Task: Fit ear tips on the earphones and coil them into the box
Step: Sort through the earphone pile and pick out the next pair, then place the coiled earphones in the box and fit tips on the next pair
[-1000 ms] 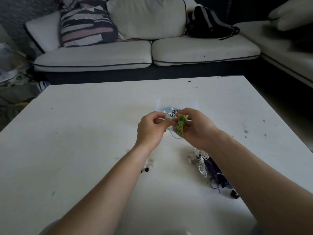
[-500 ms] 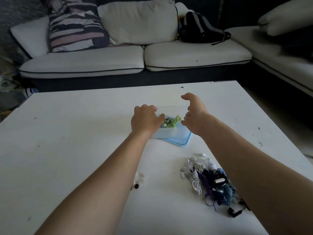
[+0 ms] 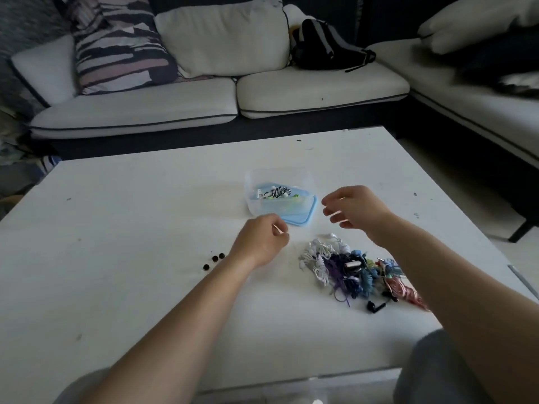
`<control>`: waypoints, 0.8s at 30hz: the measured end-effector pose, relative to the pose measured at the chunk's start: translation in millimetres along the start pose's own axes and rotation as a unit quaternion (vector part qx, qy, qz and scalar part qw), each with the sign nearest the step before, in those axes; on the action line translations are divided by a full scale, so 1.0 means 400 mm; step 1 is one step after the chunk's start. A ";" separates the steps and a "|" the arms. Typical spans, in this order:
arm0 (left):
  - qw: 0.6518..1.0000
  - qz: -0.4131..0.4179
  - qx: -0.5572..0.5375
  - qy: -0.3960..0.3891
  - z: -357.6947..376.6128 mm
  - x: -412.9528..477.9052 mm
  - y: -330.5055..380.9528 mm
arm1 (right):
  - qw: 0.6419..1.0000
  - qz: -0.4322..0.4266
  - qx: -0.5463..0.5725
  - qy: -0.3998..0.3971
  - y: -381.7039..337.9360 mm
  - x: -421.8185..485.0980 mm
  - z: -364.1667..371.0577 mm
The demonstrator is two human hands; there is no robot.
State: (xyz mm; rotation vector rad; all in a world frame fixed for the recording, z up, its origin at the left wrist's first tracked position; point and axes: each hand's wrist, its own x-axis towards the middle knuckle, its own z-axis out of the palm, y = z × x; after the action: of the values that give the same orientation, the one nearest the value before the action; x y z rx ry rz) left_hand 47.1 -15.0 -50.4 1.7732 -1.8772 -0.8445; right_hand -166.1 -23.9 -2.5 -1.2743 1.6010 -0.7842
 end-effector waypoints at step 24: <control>0.925 -0.143 -0.325 -0.132 -0.048 -0.101 0.090 | 0.976 -0.102 -0.109 -0.159 -0.012 -0.067 0.060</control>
State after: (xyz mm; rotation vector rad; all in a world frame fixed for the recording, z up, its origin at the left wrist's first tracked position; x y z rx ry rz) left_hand 37.6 22.5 -7.7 1.5584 -1.2476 -1.6575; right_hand -140.9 2.2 -0.1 -1.6529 1.3357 -0.5023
